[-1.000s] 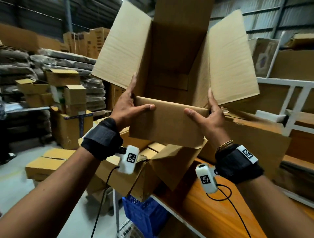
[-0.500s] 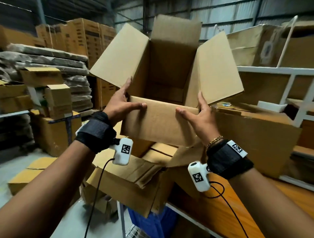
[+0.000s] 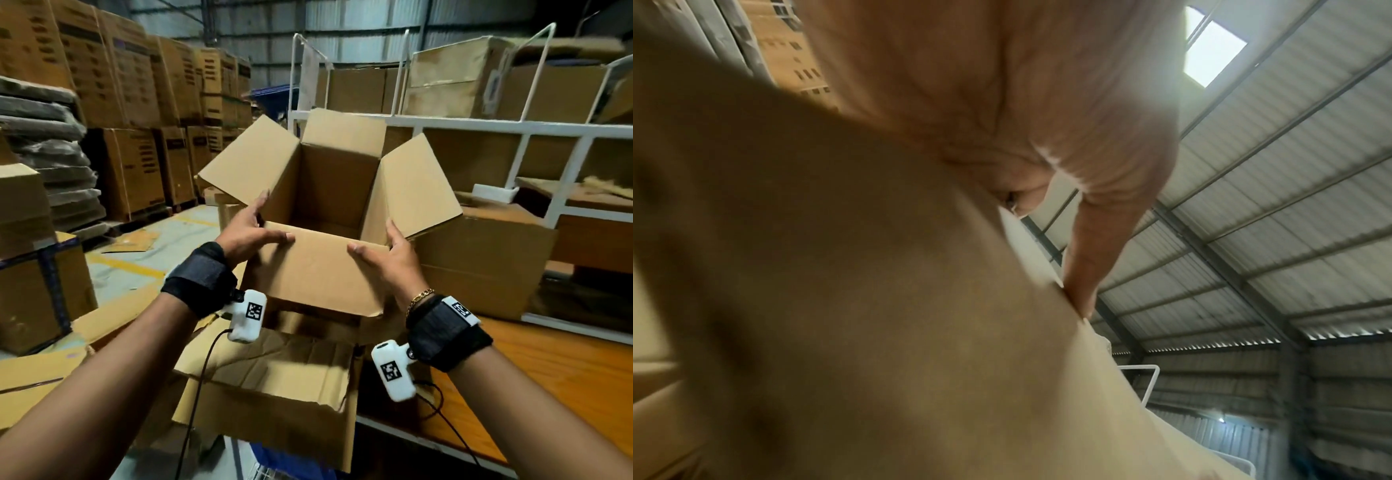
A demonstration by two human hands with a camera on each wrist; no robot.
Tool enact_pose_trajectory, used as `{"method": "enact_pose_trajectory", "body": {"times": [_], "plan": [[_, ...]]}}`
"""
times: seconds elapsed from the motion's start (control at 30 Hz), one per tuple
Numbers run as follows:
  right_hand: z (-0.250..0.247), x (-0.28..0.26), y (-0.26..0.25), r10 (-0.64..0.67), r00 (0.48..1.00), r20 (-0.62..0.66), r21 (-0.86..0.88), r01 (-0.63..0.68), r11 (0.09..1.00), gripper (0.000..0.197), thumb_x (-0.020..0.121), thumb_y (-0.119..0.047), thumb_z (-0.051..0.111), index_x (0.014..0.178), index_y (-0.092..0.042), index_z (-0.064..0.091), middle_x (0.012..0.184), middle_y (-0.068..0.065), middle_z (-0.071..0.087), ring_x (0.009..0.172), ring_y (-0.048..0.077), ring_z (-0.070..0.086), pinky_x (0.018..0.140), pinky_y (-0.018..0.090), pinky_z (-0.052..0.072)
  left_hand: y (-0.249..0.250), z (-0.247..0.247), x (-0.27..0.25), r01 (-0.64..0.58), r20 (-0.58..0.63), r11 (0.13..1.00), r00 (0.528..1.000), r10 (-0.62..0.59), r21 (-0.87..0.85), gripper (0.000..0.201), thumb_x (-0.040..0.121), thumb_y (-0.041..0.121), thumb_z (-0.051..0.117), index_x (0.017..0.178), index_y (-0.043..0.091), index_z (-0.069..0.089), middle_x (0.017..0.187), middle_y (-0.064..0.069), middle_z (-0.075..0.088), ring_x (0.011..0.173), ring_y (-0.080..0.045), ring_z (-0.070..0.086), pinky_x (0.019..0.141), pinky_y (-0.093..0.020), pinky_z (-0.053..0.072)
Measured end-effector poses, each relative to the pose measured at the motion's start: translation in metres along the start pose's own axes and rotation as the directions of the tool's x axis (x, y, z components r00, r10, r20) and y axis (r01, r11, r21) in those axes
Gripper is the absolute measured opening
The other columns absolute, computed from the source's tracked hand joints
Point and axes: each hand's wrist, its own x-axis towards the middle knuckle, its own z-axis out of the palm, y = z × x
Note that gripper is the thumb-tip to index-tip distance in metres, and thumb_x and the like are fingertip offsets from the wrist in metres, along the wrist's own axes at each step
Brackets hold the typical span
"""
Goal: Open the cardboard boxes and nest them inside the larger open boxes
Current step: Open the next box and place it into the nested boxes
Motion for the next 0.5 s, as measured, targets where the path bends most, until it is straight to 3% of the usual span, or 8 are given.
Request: {"method": "enact_pose_trajectory", "body": {"times": [0.1,0.2,0.33,0.4,0.5], "plan": [[0.01,0.003,0.009,0.053,0.999,-0.007,-0.013,-0.053,0.998,0.113,0.066,-0.051,0.086,0.155,-0.026,0.022,0.157,0.006,0.034,0.136,0.021,0.04,0.112,0.041,0.039,-0.016,0.001,0.008,0.052,0.042,0.999,0.998,-0.051,-0.002,0.101,0.075,0.013,0.082,0.155,0.016,0.019,0.16,0.0,0.022,0.145,-0.014,0.02,0.103,-0.013,0.018],[0.019,0.005,0.019,0.093,0.996,-0.009,-0.021,-0.094,0.995,0.114,0.064,-0.052,0.086,0.155,-0.024,0.023,0.157,0.005,0.034,0.139,0.021,0.038,0.113,0.042,0.037,-0.031,0.002,0.014,0.082,0.076,0.997,0.994,-0.082,0.013,0.1,0.077,0.013,0.081,0.155,0.014,0.019,0.16,-0.001,0.023,0.144,-0.014,0.022,0.092,-0.003,0.025],[0.027,0.006,0.031,0.141,0.99,0.009,-0.01,-0.141,0.99,0.12,0.061,-0.054,0.087,0.155,-0.02,0.022,0.158,0.005,0.033,0.14,0.02,0.037,0.114,0.04,0.036,-0.048,0.003,0.021,0.133,0.106,0.99,0.985,-0.137,0.045,0.101,0.076,0.018,0.082,0.155,0.015,0.019,0.16,-0.003,0.023,0.145,-0.018,0.022,0.103,-0.017,0.022],[0.031,0.005,0.036,0.168,0.986,0.023,-0.021,-0.167,0.986,0.123,0.057,-0.057,0.087,0.155,-0.019,0.024,0.156,0.003,0.036,0.139,0.02,0.039,0.114,0.04,0.036,-0.056,0.005,0.022,0.177,0.121,0.983,0.976,-0.182,0.05,0.103,0.075,0.022,0.083,0.155,0.018,0.019,0.16,-0.002,0.023,0.145,-0.021,0.023,0.106,-0.024,0.026],[0.036,0.008,0.044,0.219,0.974,0.05,-0.022,-0.218,0.976,0.132,0.043,-0.068,0.087,0.154,-0.024,0.03,0.151,0.003,0.044,0.133,0.021,0.048,0.109,0.042,0.043,-0.065,0.009,0.024,0.232,0.138,0.971,0.961,-0.239,0.062,0.103,0.076,0.024,0.082,0.156,0.019,0.016,0.161,-0.003,0.022,0.144,-0.024,0.025,0.098,-0.027,0.032]]}}
